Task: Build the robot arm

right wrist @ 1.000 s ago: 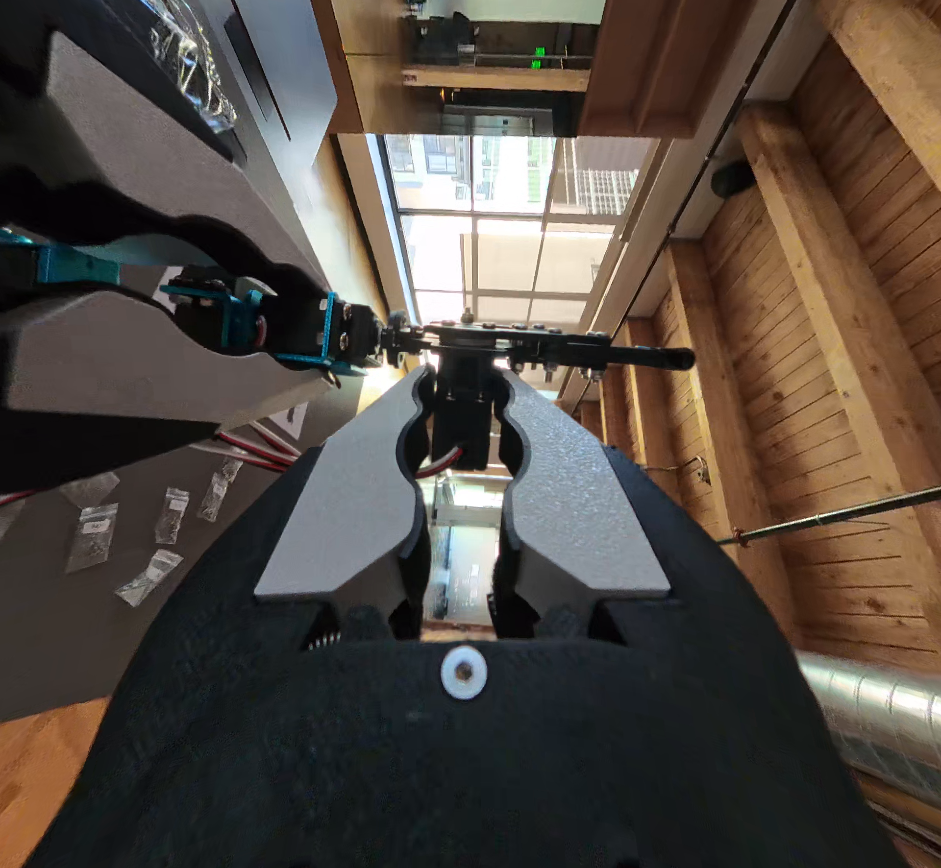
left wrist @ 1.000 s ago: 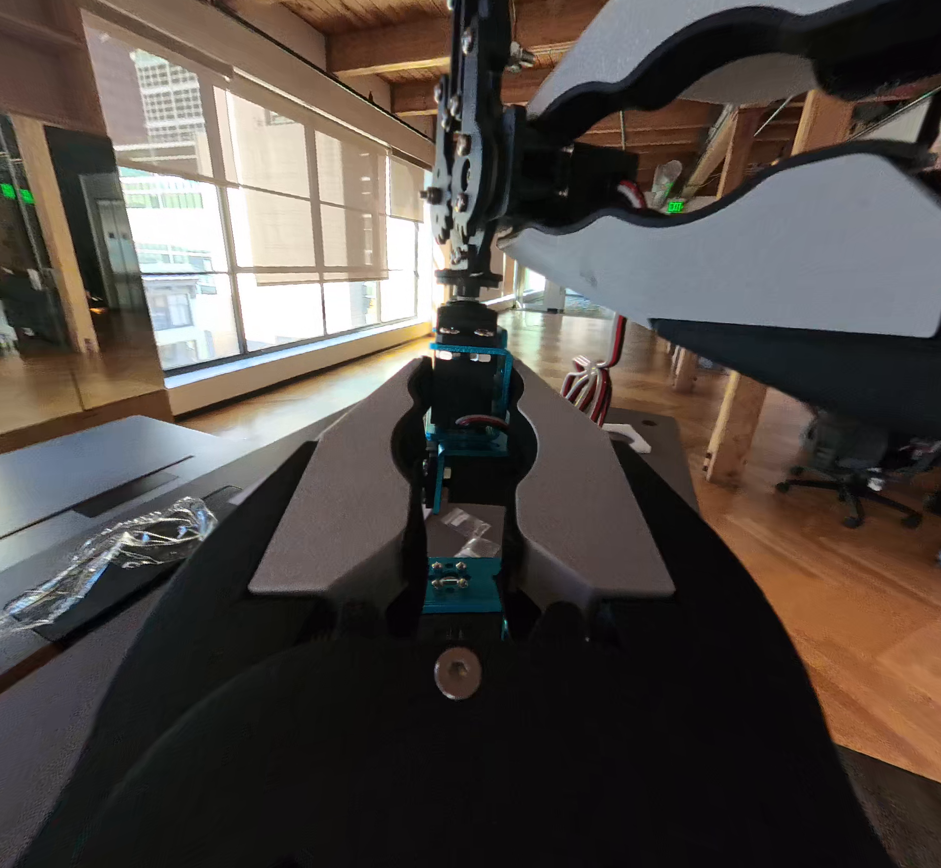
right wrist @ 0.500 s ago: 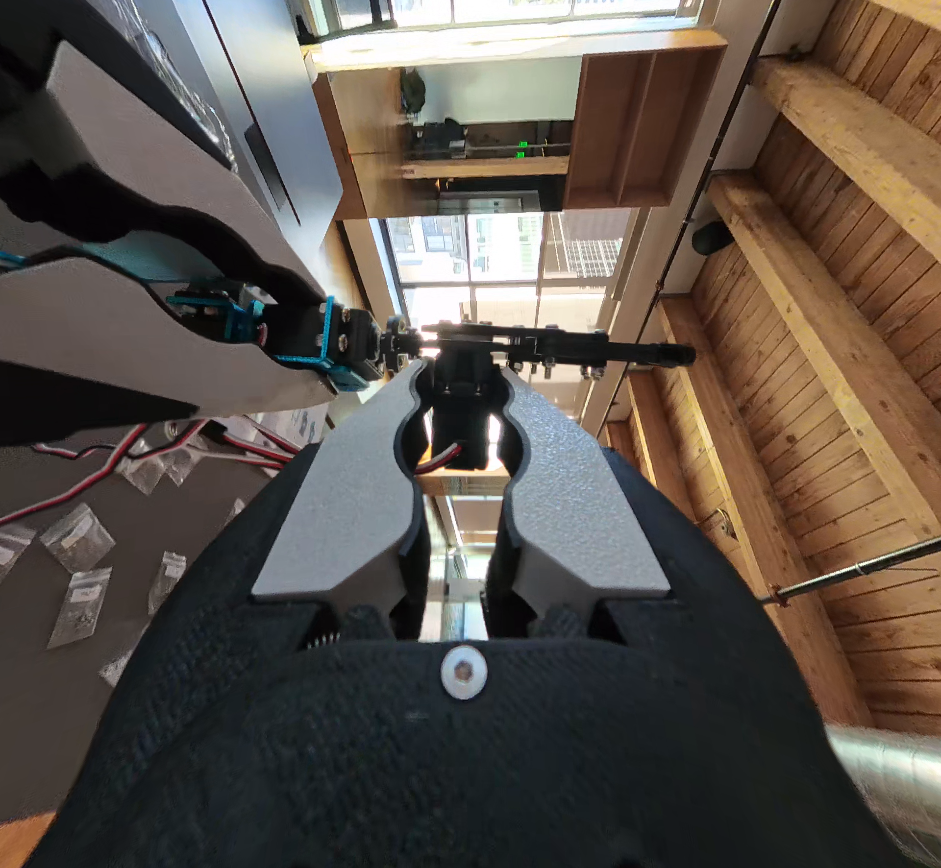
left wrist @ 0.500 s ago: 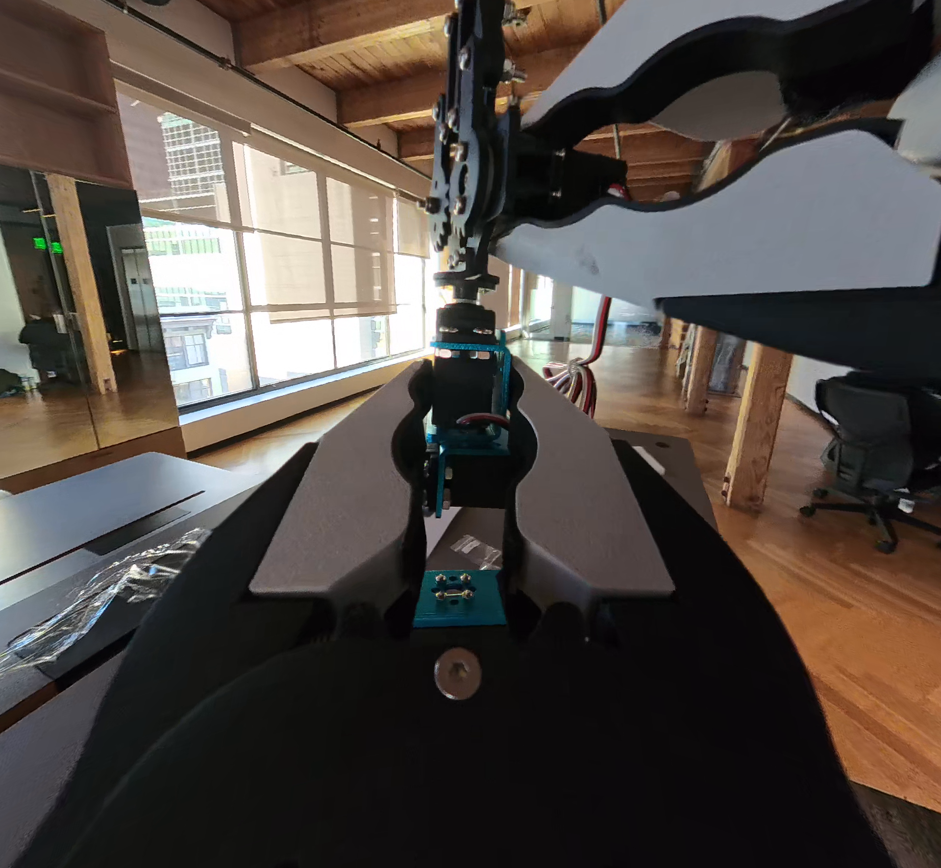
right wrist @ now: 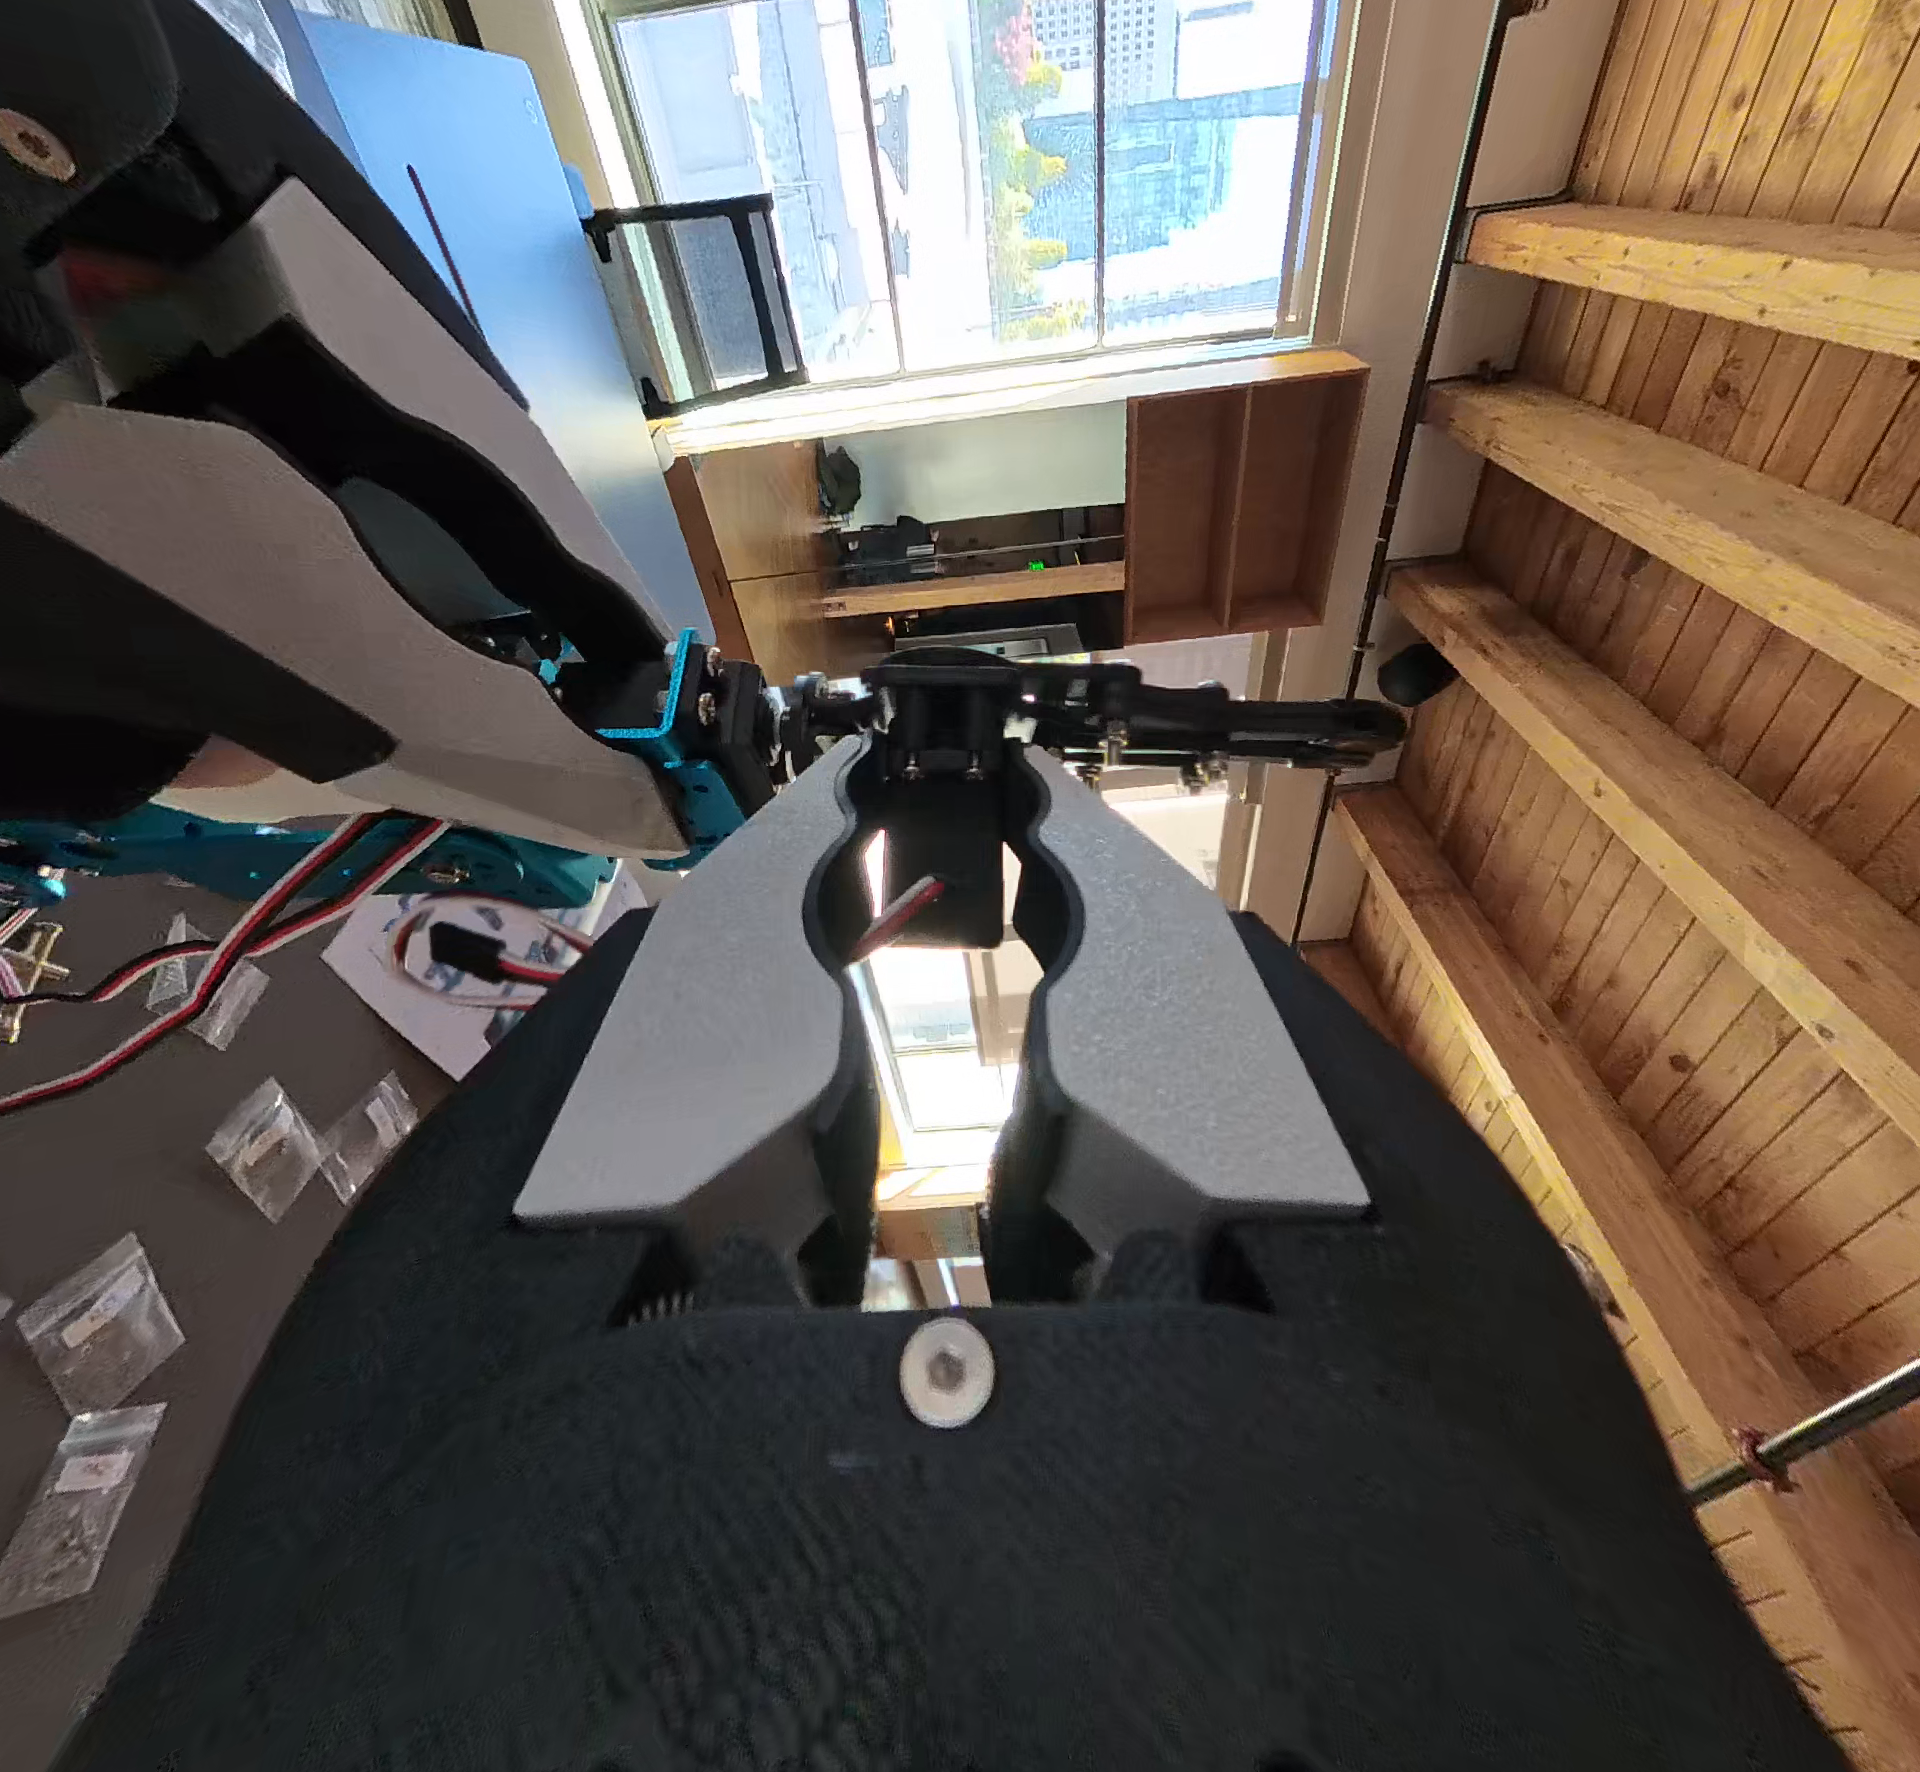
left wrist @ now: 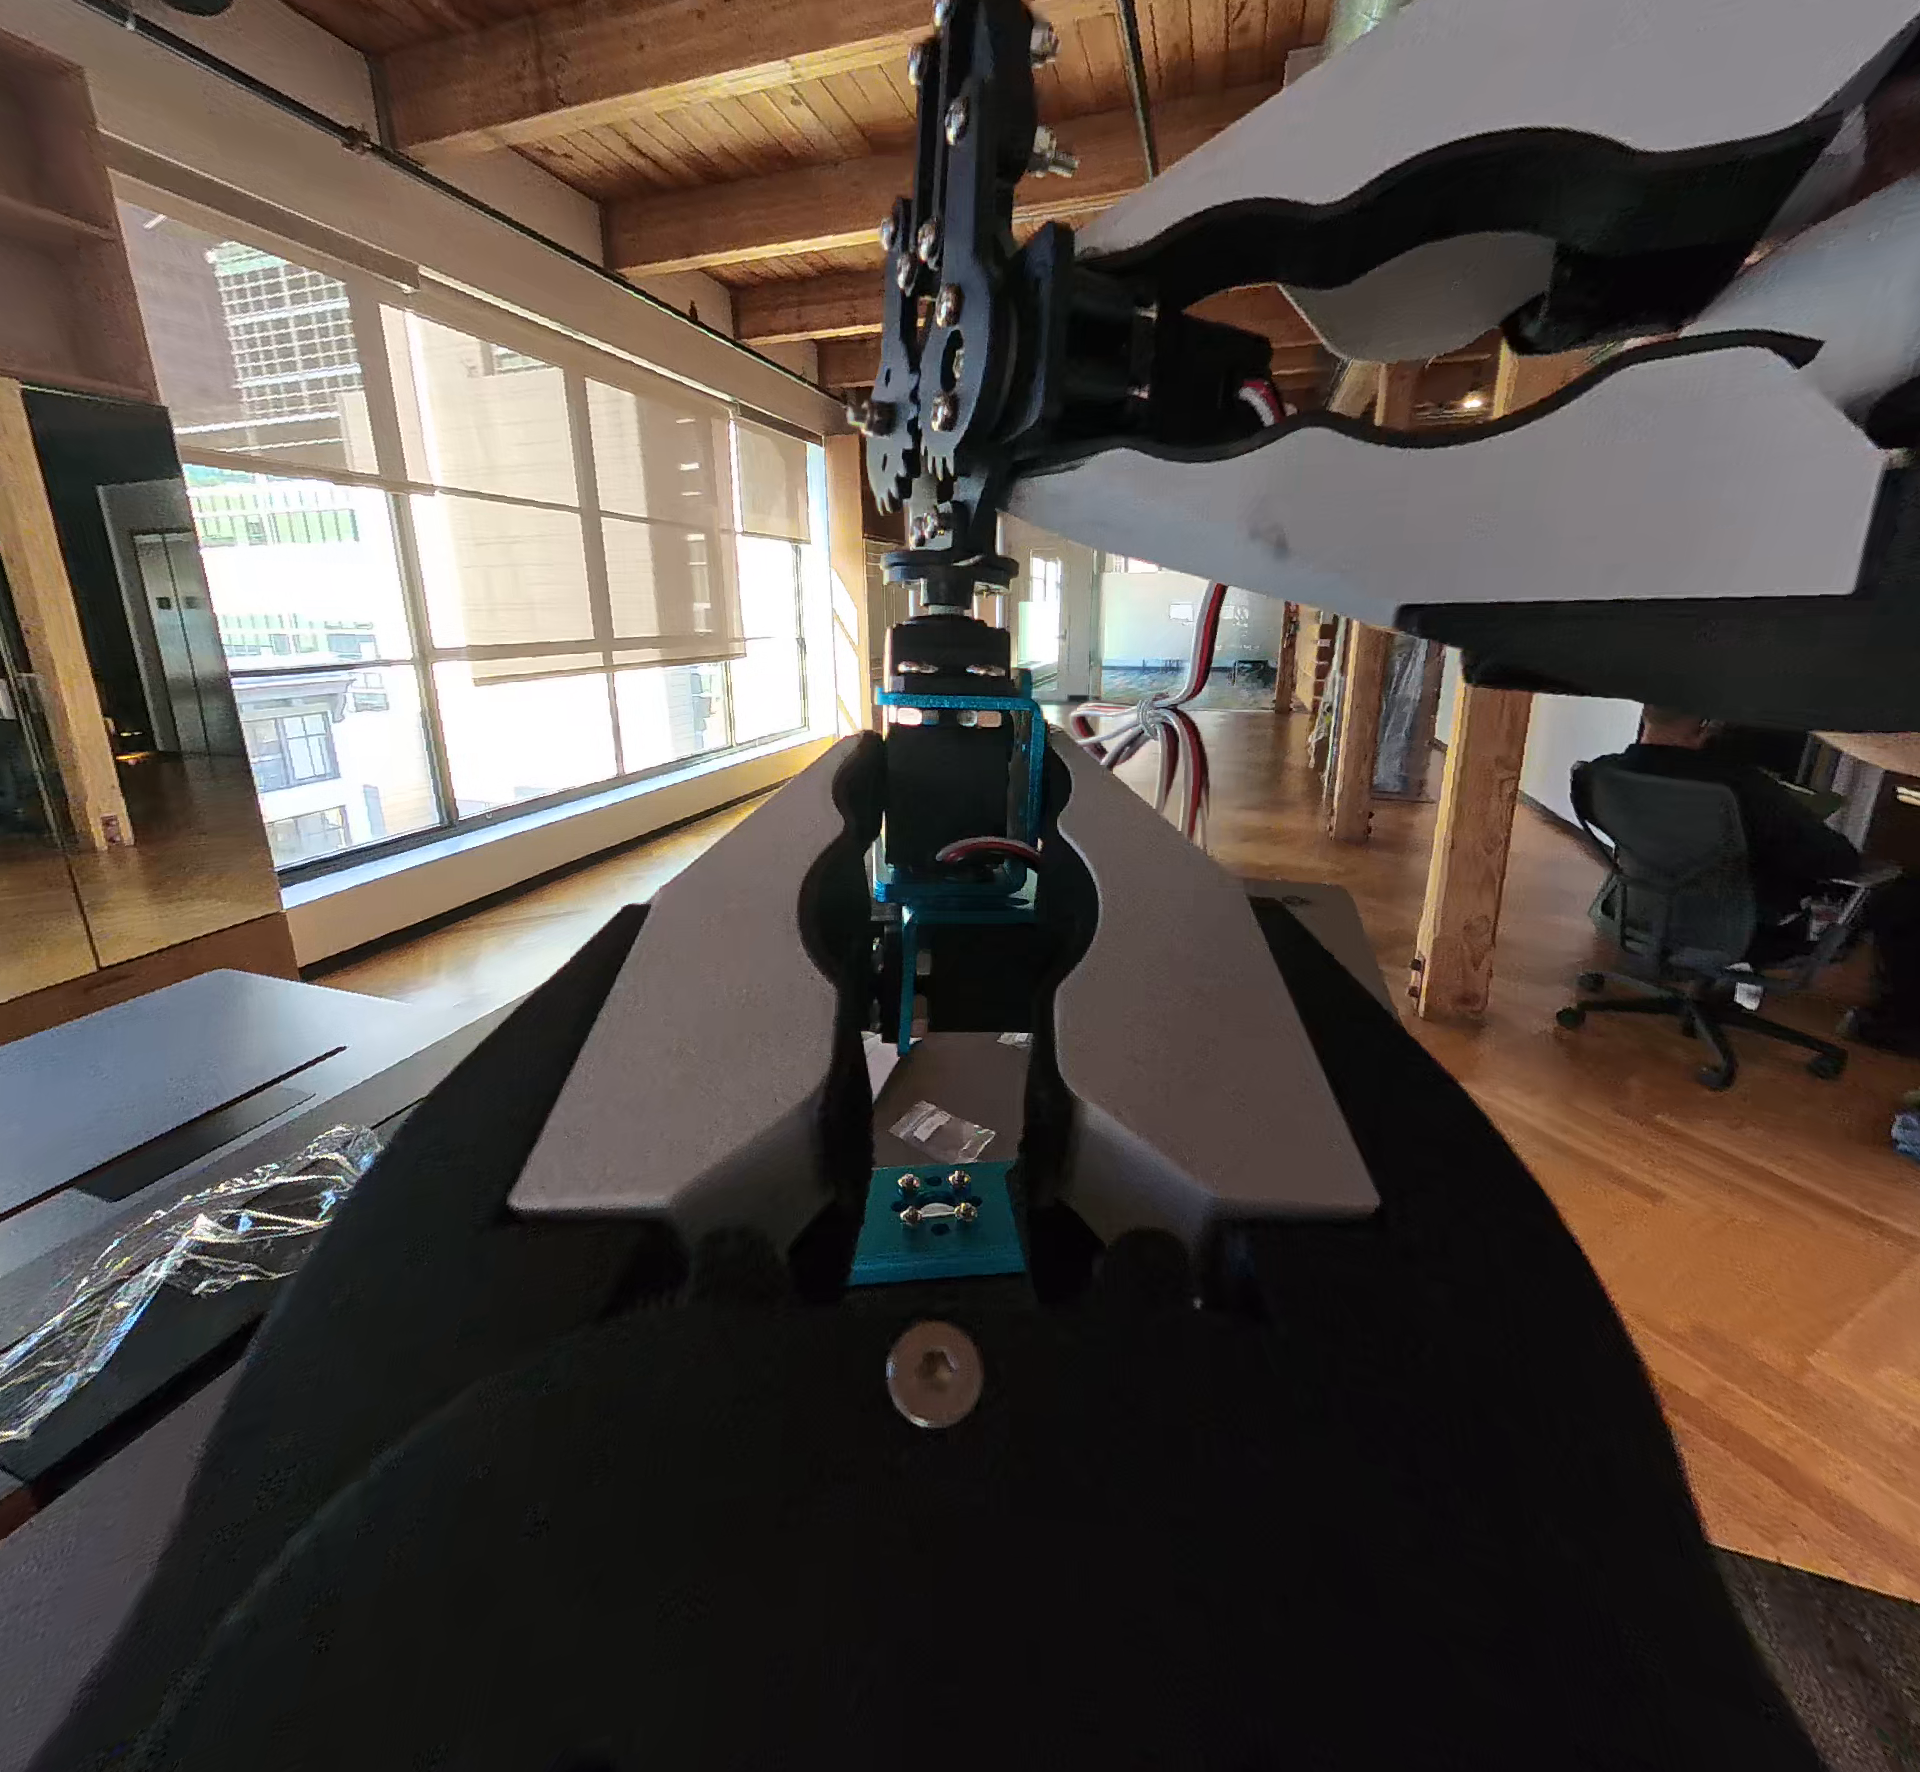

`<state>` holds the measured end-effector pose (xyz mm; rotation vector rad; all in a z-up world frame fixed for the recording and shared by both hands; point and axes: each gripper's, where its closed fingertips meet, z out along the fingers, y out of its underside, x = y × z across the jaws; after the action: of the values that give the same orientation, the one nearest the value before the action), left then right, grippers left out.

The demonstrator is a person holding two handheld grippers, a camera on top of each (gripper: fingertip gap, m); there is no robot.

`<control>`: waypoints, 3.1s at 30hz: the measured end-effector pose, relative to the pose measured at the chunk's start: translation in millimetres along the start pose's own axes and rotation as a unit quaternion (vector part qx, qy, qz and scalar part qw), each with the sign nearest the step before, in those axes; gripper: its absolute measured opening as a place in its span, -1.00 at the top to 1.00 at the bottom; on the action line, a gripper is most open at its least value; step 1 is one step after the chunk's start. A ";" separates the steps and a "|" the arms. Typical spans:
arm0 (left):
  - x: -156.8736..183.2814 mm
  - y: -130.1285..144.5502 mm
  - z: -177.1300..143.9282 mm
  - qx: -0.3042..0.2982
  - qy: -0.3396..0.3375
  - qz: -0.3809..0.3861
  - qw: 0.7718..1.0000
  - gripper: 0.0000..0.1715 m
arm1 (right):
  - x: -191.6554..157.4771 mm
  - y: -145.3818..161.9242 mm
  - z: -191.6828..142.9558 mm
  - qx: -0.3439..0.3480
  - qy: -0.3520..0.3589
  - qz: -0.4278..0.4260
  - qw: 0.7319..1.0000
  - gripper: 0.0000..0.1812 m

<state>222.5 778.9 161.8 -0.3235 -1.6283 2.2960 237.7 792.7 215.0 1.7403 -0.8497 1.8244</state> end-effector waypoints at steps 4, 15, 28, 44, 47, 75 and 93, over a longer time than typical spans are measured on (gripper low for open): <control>0.3 -0.1 -0.1 -0.001 0.004 -0.004 1.000 0.69 | -0.2 -0.7 -0.2 0.007 -0.005 -0.011 1.000 0.78; -1.5 -0.8 -0.7 0.005 -0.020 -0.005 1.000 0.71 | -0.5 0.6 1.6 -0.078 -0.022 -0.005 0.997 0.78; -4.4 -1.2 -0.3 0.009 -0.041 -0.006 0.999 0.70 | 0.1 -8.1 -3.4 -0.071 -0.026 0.024 0.997 0.72; 0.1 -2.3 -1.9 0.000 0.068 -0.069 0.995 0.63 | 24.9 57.9 5.6 0.475 -0.341 0.486 0.650 0.39; 0.4 -1.2 0.2 -0.004 0.078 -0.069 0.995 0.63 | 18.3 34.8 7.3 0.524 -0.503 0.486 0.486 0.25; -10.8 4.4 5.7 -0.030 -0.019 0.040 0.999 0.71 | -5.9 -14.5 -5.5 0.449 -0.500 0.491 0.555 0.34; -8.5 6.0 5.5 -0.050 -0.051 0.058 0.996 0.71 | -9.1 -16.3 0.5 0.249 -0.241 0.579 0.738 0.33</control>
<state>227.8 769.0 158.1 -0.3387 -1.8245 2.3548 250.4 804.4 207.7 2.3037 -2.2112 2.5062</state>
